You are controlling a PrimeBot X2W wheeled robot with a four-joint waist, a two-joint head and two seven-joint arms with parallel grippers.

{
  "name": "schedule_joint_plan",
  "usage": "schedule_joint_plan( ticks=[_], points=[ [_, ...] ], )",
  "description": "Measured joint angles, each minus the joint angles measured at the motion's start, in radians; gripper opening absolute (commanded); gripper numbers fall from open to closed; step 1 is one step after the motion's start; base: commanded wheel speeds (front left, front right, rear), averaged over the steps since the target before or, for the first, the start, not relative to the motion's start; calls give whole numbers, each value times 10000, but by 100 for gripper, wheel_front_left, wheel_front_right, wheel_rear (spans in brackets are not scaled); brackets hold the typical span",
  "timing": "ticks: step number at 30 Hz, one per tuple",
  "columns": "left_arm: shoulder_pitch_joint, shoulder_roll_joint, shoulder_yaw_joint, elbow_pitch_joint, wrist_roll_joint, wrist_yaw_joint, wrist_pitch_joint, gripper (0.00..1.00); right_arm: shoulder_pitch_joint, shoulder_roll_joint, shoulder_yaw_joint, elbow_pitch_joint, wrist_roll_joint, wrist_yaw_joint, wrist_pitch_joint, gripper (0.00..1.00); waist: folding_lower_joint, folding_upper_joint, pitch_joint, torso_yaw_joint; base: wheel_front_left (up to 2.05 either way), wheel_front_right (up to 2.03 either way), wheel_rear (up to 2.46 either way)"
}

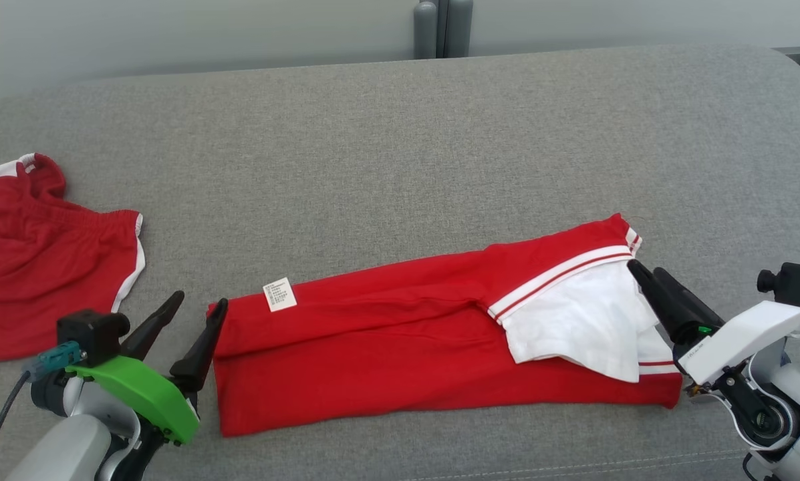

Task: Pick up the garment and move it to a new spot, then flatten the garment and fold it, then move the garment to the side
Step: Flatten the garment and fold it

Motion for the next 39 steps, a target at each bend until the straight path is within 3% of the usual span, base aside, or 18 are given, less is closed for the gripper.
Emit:
schedule_joint_plan(
  ticks=[6, 18, 39],
  points=[
    [16, -328, 428, -84, -293, 385, -100, 100, 121, 15, -324, 397, -245, -73, -79, 100, 0, 0, -75, 16, 0, 0, 0],
    [367, -648, 431, -376, -293, 796, -104, 100, 229, 648, -947, 1095, -612, -951, -88, 100, 0, 0, -108, 55, 0, 0, 0],
    [492, -892, 282, -748, -278, 1045, -186, 100, 466, 1592, -1488, 2192, -1300, -1693, -90, 100, 0, 0, -5, 306, 0, 0, 0]
  ],
)
